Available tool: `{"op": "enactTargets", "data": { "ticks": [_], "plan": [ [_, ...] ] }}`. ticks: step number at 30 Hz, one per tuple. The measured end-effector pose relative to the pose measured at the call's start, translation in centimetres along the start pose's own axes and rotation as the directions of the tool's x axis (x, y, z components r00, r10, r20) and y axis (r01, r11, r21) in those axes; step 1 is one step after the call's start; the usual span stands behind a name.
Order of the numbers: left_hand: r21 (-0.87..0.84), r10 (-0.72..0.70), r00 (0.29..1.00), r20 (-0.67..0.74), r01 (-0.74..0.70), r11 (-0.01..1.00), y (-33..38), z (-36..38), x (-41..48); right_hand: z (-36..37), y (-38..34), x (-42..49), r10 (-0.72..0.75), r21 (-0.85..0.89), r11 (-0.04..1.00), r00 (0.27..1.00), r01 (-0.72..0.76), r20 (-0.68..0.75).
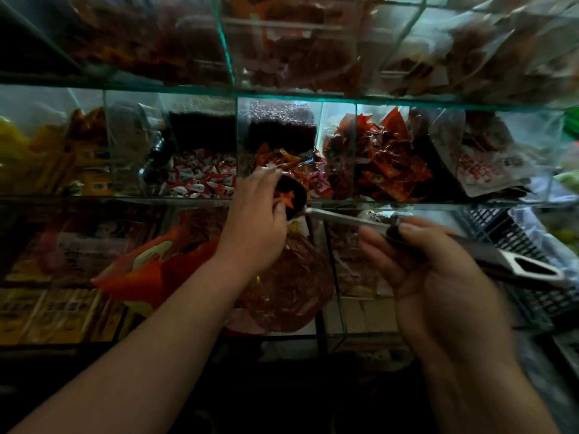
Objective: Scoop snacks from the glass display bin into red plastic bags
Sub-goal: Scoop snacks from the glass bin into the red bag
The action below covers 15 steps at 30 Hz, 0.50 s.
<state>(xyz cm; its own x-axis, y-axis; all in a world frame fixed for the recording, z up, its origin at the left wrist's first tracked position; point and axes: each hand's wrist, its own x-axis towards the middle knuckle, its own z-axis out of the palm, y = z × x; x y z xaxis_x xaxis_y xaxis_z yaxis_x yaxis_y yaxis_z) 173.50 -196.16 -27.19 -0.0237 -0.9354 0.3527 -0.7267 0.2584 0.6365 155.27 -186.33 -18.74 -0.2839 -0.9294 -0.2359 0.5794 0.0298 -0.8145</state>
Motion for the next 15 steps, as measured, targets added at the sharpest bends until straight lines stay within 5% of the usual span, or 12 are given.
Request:
{"op": "enactTargets", "data": {
  "ticks": [4, 6, 7, 9, 11, 13, 15],
  "plan": [
    [-0.164, -0.126, 0.991, 0.035, 0.130, 0.978, 0.3, -0.2, 5.3, 2.3, 0.9, 3.8, -0.059, 0.086, 0.995, 0.998, 0.058, 0.004],
    [-0.220, -0.177, 0.984, 0.011, 0.175, 0.960, 0.2, -0.5, 6.0, 3.1, 2.2, 5.7, -0.182, -0.071, 0.980, 0.982, 0.185, 0.040],
    [-0.222, -0.184, 0.983, -0.013, 0.177, 0.959, 0.1, -0.7, 5.7, 3.1, 2.9, 6.7, -0.310, -0.257, 0.909, 0.945, 0.327, 0.106],
    [-0.250, -0.205, 0.978, -0.041, 0.189, 0.950, -0.5, -1.0, 4.3, 2.6, 3.9, 8.3, -0.519, -0.579, 0.475, 0.742, 0.663, 0.423],
    [-0.326, -0.258, 0.965, -0.046, 0.229, 0.917, -1.1, -1.2, 2.1, 2.1, 4.4, 9.4, -0.402, -0.550, 0.114, 0.545, 0.827, 0.736],
    [-0.334, -0.267, 0.960, -0.086, 0.225, 0.915, -1.6, -1.6, -0.2, 1.6, 4.6, 9.6, -0.227, -0.512, -0.007, 0.497, 0.859, 0.838],
    [-0.323, -0.246, 0.962, -0.121, 0.197, 0.926, -2.0, -2.2, -2.1, 1.0, 4.7, 9.1, -0.218, -0.494, -0.020, 0.478, 0.870, 0.851]
  ]
}}
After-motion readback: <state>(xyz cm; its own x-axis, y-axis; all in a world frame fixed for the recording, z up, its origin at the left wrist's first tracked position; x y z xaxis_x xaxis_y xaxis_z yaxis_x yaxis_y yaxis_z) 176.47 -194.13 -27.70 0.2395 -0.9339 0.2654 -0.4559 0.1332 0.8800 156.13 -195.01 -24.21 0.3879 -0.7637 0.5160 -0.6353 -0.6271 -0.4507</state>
